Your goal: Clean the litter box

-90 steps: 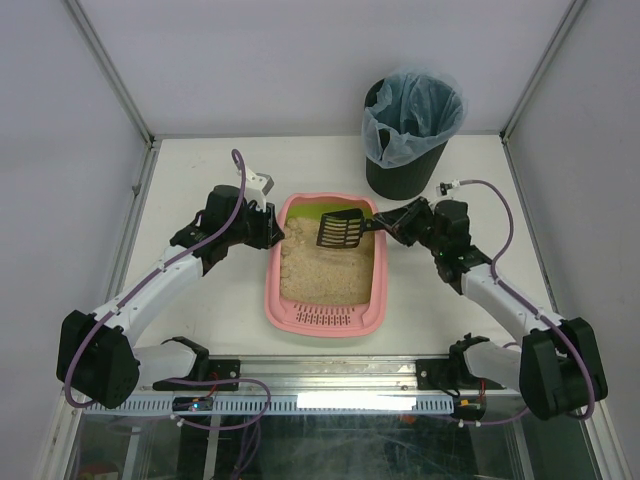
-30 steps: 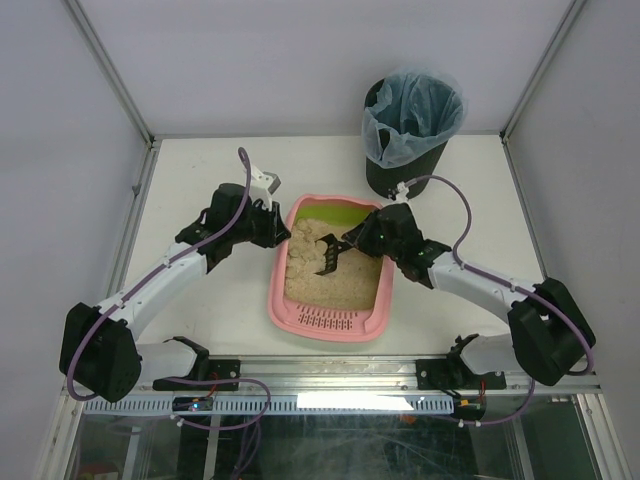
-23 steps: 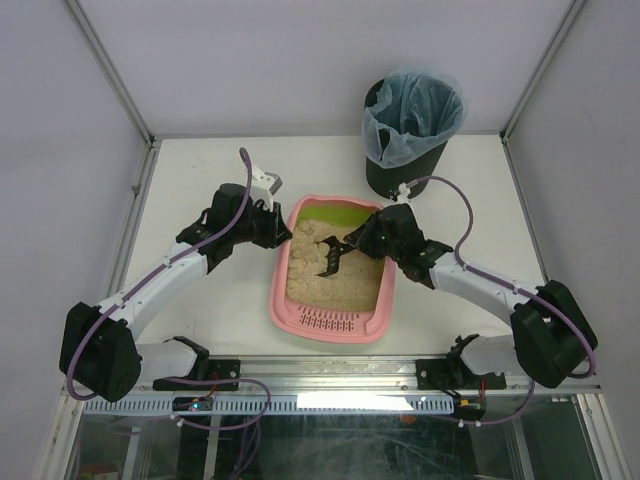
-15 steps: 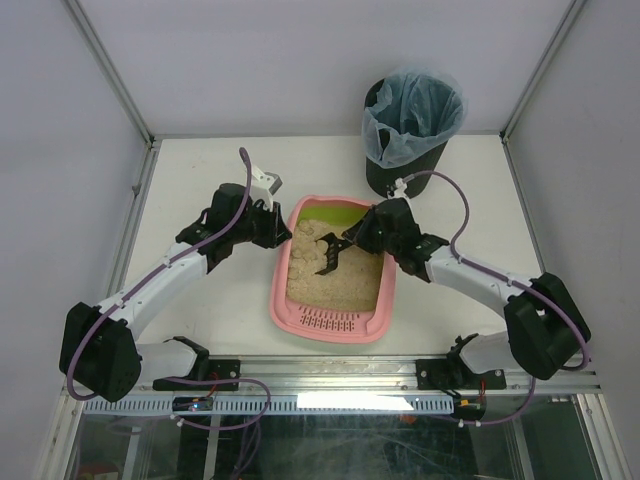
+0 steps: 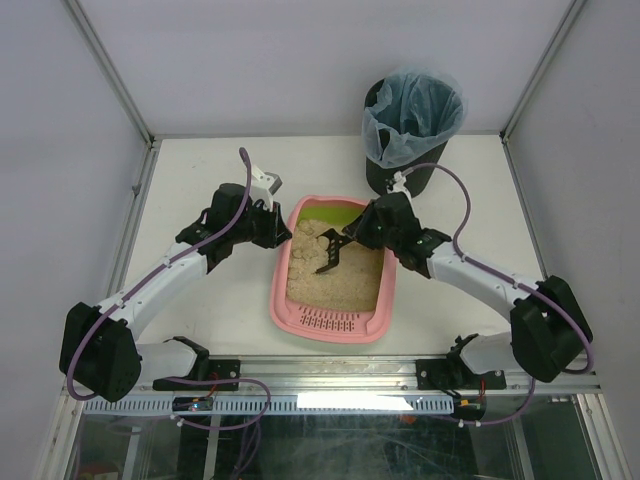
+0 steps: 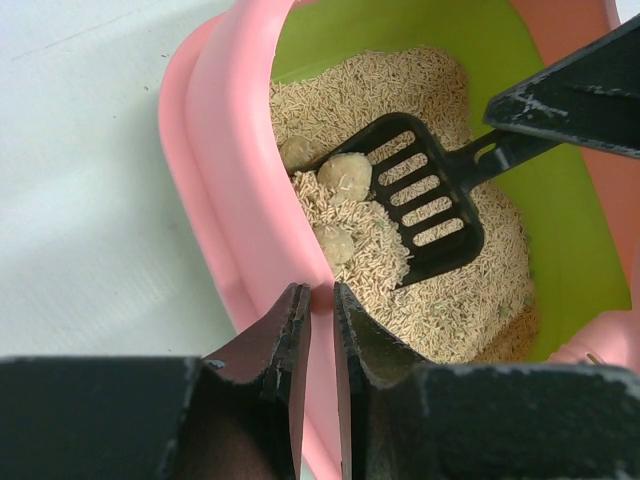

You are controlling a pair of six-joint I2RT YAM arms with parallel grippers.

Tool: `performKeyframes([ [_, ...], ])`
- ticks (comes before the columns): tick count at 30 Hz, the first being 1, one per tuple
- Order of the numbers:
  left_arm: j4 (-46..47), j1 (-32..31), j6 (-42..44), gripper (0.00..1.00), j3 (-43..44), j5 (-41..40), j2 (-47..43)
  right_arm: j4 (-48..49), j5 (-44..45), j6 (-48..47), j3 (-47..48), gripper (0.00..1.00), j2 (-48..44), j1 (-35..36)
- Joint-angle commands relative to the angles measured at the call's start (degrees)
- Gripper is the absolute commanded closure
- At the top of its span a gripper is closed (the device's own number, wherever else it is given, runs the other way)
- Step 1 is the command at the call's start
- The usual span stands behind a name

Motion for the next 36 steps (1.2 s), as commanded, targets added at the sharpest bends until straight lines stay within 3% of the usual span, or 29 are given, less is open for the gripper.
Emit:
performKeyframes([
  [1, -2.17, -0.33, 1.51, 0.85, 0.51, -0.08, 0.55, 2.35, 1.72, 0.35, 1.95, 1.0, -6.24, 0.33],
  [15, -2.21, -0.3, 1.57, 0.82, 0.49, -0.08, -0.13, 2.44, -1.52, 2.93, -5.15, 1.0, -15.97, -3.65],
  [25, -1.91, -0.22, 1.74, 0.69, 0.58, -1.18, -2.92, 13.01, -18.39, 5.53, -15.26, 1.0, -26.66, -16.28],
  [29, -0.99, -0.05, 1.17, 0.59, 0.05, -3.67, -5.03, 17.51, -20.96, 9.23, -18.45, 1.0, -29.19, -20.65],
  [34, 1.09, 0.46, -0.34, 0.28, -1.28, -9.27, -9.58, 29.38, -28.01, 14.6, -22.04, 1.0, -26.14, -21.7],
  [36, 2.63, 0.62, -1.33, 0.14, -2.26, -12.11, -12.16, 28.19, -28.06, 15.15, -23.0, 1.0, -26.88, -23.96],
])
